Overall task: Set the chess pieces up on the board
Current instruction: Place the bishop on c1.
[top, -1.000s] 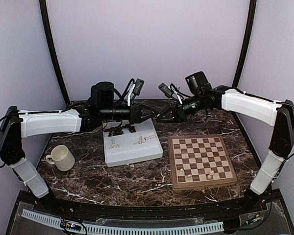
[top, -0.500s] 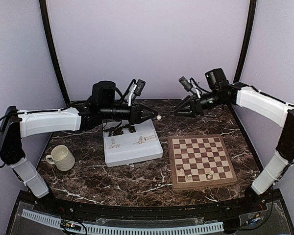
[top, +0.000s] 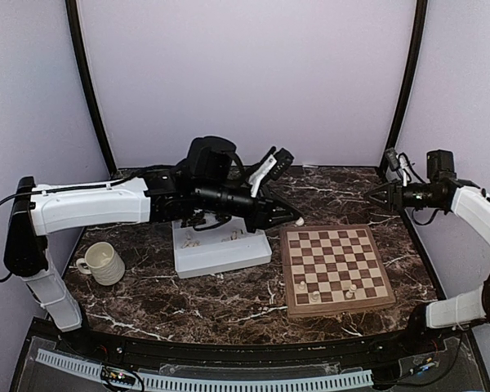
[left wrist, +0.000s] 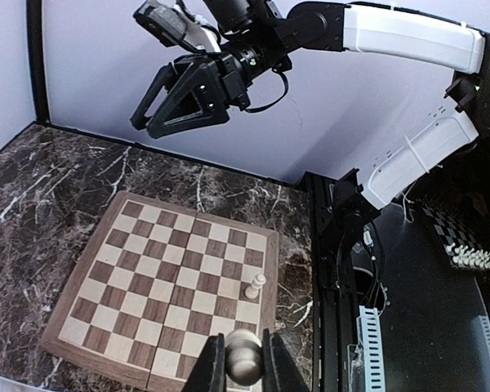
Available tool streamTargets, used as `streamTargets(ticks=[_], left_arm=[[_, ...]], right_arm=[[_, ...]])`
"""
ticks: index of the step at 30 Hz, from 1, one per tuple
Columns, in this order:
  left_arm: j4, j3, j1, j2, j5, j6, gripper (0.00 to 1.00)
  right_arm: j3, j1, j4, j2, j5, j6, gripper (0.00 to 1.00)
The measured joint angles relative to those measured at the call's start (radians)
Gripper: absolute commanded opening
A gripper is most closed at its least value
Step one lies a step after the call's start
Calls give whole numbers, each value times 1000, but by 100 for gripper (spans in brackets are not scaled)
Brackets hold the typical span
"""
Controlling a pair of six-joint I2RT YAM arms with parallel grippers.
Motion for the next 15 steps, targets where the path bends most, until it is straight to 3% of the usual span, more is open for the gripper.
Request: streamTargets(ticks=[6, 15], left_arm=[[-78, 82, -114, 119, -71, 71, 7], [-183, 201, -229, 325, -163, 130, 7]], right_arm=[[-170, -11, 90, -151, 85, 18, 52], [-185, -14, 157, -217, 117, 9, 53]])
